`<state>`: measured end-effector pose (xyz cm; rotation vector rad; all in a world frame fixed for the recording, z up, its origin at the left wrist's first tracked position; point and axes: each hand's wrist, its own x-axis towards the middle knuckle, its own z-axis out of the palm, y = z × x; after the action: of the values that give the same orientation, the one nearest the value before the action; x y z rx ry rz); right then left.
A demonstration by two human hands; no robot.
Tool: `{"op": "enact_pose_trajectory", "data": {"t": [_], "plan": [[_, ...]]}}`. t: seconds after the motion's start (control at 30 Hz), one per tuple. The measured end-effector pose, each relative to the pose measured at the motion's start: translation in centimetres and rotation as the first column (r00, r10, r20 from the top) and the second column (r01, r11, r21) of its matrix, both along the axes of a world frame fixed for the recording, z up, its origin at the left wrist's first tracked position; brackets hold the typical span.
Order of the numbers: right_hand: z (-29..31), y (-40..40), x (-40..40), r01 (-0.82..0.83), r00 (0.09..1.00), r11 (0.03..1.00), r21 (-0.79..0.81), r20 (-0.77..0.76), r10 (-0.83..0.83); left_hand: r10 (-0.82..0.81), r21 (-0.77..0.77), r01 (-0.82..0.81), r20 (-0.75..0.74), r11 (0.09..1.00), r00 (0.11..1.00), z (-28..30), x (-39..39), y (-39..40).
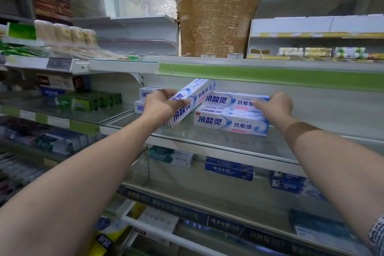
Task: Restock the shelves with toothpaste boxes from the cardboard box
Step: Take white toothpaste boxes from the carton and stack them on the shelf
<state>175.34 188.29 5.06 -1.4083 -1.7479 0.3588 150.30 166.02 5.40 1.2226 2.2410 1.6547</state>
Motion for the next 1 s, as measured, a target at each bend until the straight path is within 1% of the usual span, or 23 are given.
{"op": "enact_pose_trajectory", "data": {"t": [0.2,0.4,0.5,0.6,0.7,0.77,0.83,0.9,0.97,1.0], "plan": [[-0.3,0.9,-0.2,0.004,0.999,1.0,-0.019,-0.034,-0.005,-0.074,-0.093,0.069,-0.053,0.993,0.996,0.3,-0.7,1.2],[-0.8,1.2,0.6,-0.053,0.995,0.998,-0.037,-0.089,0.049,-0.16,-0.063,0.162,0.031,0.985,0.987,0.7,-0.8,2.3],[-1.3,1.0,0.9,-0.087,0.984,0.996,-0.029,-0.158,0.082,-0.248,-0.047,0.248,0.021,0.967,0.969,0.9,-0.4,2.8],[-1.7,1.2,2.2,0.037,0.962,0.999,-0.021,-0.27,-0.041,-0.379,-0.07,0.381,0.038,0.922,0.924,1.7,0.3,3.5],[-2.0,1.8,4.1,0.134,0.936,0.982,-0.132,-0.309,-0.169,-0.527,-0.12,0.53,0.058,0.84,0.848,2.5,1.1,4.3],[-2.1,2.0,5.1,0.175,0.93,0.972,-0.157,-0.297,-0.215,-0.582,-0.194,0.568,-0.019,0.8,0.813,2.9,1.6,5.2],[-2.1,1.6,5.7,0.196,0.932,0.97,-0.145,-0.279,-0.23,-0.586,-0.265,0.543,-0.117,0.797,0.802,3.2,2.1,6.3],[-2.2,1.3,6.2,0.207,0.936,0.97,-0.124,-0.264,-0.234,-0.53,-0.316,0.447,-0.268,0.837,0.804,3.5,2.2,7.8],[-2.3,0.8,6.4,0.208,0.942,0.972,-0.107,-0.247,-0.228,-0.452,-0.371,0.294,-0.473,0.881,0.756,3.5,2.5,9.0],[-2.4,0.8,6.3,0.207,0.943,0.972,-0.11,-0.243,-0.229,-0.406,-0.378,0.217,-0.547,0.9,0.732,3.4,2.6,9.5]]}}
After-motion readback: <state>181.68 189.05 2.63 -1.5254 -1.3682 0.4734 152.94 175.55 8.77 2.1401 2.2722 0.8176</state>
